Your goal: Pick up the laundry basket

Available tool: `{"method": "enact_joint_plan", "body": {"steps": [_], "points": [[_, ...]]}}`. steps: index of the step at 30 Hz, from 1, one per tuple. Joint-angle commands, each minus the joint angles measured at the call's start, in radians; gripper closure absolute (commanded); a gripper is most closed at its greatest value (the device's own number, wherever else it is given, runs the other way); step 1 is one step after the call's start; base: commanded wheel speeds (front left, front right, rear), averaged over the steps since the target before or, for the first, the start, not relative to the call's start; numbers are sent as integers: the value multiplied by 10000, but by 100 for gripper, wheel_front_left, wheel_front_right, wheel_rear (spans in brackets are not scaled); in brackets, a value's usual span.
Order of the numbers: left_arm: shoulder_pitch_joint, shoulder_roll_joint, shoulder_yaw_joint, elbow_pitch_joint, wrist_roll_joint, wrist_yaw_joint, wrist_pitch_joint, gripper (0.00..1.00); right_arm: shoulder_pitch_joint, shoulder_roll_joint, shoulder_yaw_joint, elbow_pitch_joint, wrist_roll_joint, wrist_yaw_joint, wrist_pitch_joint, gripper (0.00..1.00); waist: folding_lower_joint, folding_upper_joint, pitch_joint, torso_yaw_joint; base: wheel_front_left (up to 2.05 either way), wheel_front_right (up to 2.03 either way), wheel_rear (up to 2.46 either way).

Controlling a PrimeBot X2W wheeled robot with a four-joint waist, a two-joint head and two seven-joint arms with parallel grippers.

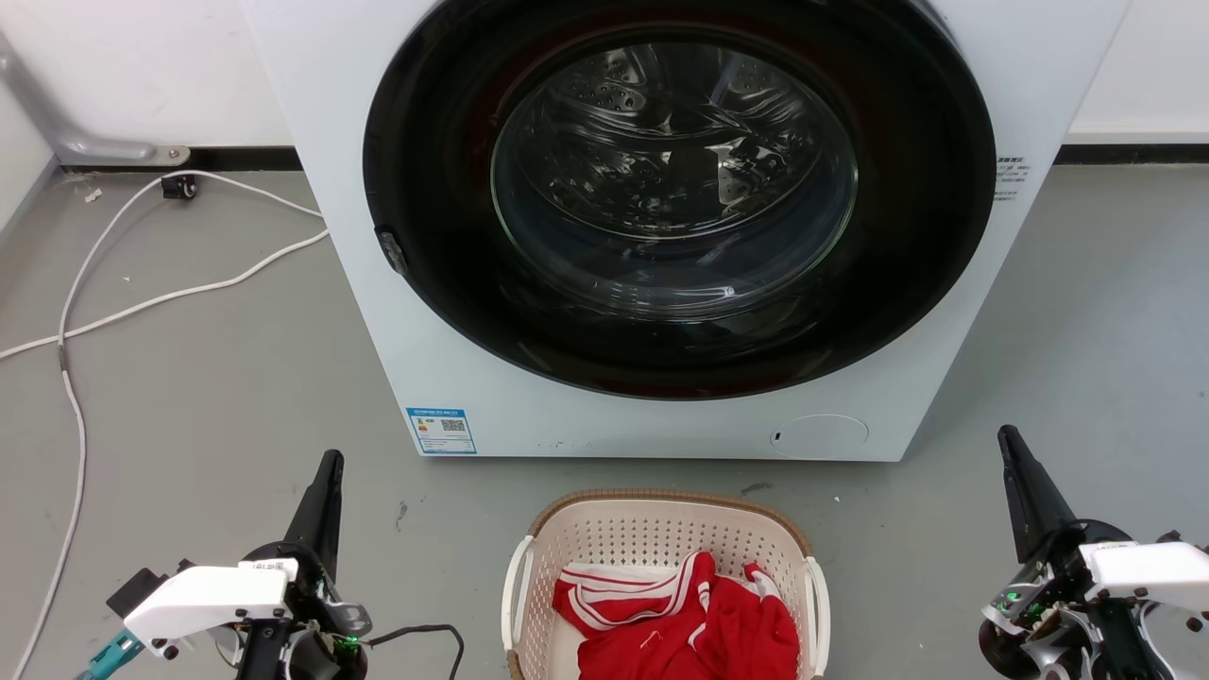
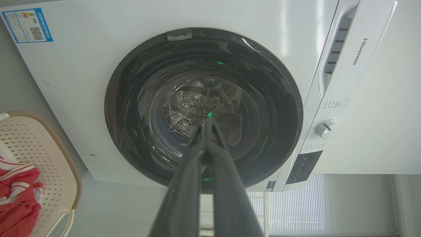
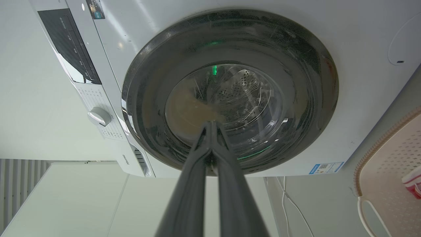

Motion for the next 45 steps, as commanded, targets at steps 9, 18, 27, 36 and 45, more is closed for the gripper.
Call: {"method": "enact_joint_plan", "body": {"steps": [9, 18, 27, 36, 45], "points": [[-90, -16, 38, 10, 20, -34, 30, 100, -113, 41, -19, 8, -65, 0, 16, 100, 0, 0, 0, 0, 0, 0, 0], [-90, -20, 40, 10, 25, -34, 35, 100, -113, 43, -24, 8, -72, 0, 22, 100, 0, 0, 0, 0, 0, 0, 0], [-91, -21, 43, 10, 27, -34, 37, 100, -114, 45, -26, 9, -76, 0, 26, 100, 0, 0, 0, 0, 0, 0, 0], [-91, -23, 44, 10, 31, -34, 40, 100, -114, 45, -28, 9, -81, 0, 30, 100, 0, 0, 0, 0, 0, 0, 0], [266, -45, -79, 194, 27, 3, -134, 0, 277, 42, 79, 183, -54, -2, -105, 0, 0, 0, 0, -1, 0, 0, 0]]}}
